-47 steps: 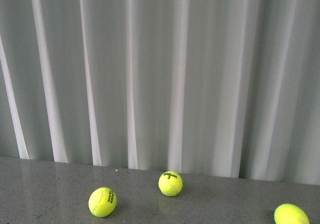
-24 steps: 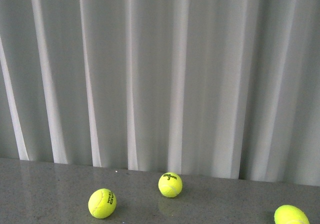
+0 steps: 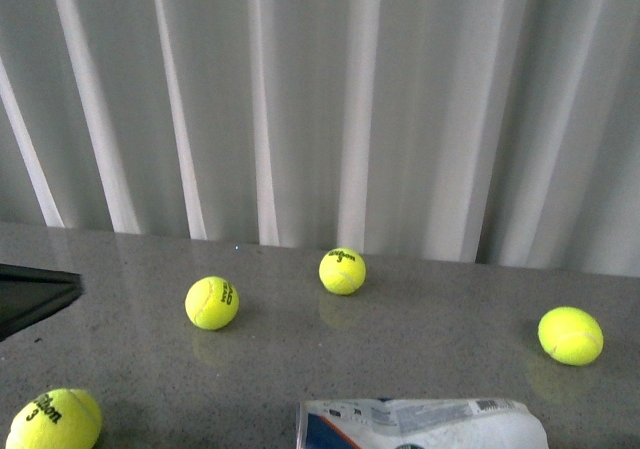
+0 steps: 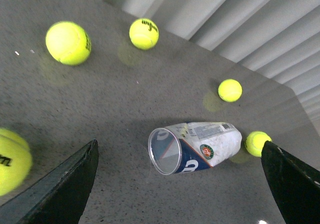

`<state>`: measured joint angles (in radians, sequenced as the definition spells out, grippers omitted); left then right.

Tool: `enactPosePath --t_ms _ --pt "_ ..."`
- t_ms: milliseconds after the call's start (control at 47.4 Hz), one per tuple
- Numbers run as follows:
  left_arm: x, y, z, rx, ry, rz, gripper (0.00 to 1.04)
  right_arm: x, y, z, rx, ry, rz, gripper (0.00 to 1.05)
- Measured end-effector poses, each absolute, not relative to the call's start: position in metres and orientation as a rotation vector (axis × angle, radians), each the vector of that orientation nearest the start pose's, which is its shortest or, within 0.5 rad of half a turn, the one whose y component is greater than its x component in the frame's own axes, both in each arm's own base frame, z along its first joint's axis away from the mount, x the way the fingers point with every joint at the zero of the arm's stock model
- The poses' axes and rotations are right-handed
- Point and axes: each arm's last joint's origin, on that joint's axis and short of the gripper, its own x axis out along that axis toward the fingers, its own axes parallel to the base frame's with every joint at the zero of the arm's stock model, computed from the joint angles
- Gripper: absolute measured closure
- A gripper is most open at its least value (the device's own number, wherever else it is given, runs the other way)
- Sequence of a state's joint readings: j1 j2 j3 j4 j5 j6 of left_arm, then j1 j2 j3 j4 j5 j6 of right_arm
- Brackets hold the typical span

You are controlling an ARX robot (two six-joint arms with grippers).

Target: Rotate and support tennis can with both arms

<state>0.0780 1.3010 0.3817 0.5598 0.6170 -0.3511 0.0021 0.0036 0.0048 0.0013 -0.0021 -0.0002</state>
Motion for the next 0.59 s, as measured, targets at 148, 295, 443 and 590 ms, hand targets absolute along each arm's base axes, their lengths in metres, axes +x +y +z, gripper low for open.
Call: enactPosePath --t_ms 148,295,443,590 --pt "0.271 -0.013 0.135 -0.569 0.546 -0.53 0.07 0.098 0.0 0.165 0.0 -0.002 0.004 0.07" --pt "0.287 -0.032 0.11 -0.622 0.619 -0.591 0.07 0.098 0.0 0.165 0.0 -0.002 0.004 0.07" --pt "0.289 -0.049 0.091 -0.631 0.671 -0.634 0.07 0.098 0.0 0.165 0.0 -0.002 0.004 0.07" --pt "0.291 -0.065 0.076 -0.626 0.732 -0.686 0.07 0.098 0.0 0.165 0.0 -0.002 0.004 0.07"
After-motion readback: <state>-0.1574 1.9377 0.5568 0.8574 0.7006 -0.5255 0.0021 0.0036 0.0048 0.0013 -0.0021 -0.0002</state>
